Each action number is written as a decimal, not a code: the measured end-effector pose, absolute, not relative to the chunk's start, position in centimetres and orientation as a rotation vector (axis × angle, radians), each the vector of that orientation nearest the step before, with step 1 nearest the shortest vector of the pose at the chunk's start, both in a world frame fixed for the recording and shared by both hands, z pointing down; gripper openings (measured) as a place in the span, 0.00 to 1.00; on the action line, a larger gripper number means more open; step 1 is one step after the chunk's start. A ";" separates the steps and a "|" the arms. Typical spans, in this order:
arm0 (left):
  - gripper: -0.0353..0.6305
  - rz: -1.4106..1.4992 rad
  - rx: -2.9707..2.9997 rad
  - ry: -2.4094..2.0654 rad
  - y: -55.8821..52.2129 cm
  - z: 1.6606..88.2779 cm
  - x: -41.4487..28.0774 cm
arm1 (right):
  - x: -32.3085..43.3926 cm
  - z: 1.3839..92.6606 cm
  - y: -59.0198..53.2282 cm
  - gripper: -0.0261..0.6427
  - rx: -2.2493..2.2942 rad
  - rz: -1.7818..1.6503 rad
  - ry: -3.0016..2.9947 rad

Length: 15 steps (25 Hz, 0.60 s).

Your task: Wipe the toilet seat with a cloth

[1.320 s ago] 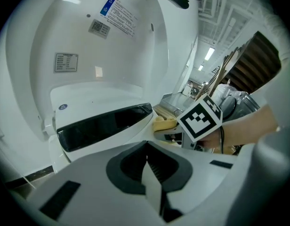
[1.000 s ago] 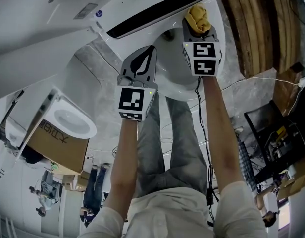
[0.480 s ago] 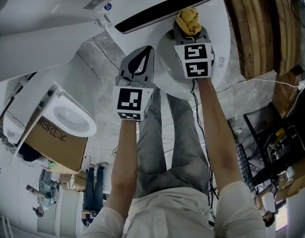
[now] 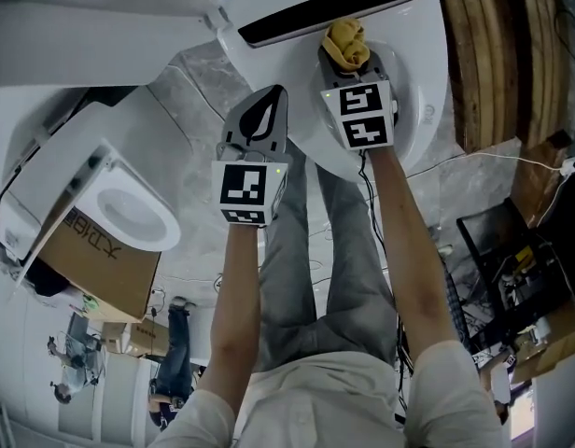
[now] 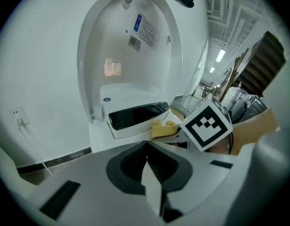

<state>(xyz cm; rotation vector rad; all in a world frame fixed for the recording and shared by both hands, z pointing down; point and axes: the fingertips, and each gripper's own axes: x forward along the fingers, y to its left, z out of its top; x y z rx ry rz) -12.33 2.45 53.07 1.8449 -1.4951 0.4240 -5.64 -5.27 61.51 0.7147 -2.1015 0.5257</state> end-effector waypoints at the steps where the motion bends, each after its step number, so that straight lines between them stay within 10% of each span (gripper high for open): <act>1: 0.07 0.423 1.841 -1.500 2.8 53.1 -12.6 | -5.9 61.5 -5.0 0.17 0.706 0.521 -2.103; 15: 0.07 0.427 1.801 -1.528 7.4 53.4 -14.4 | -10.1 61.3 0.1 0.17 0.517 0.453 -2.155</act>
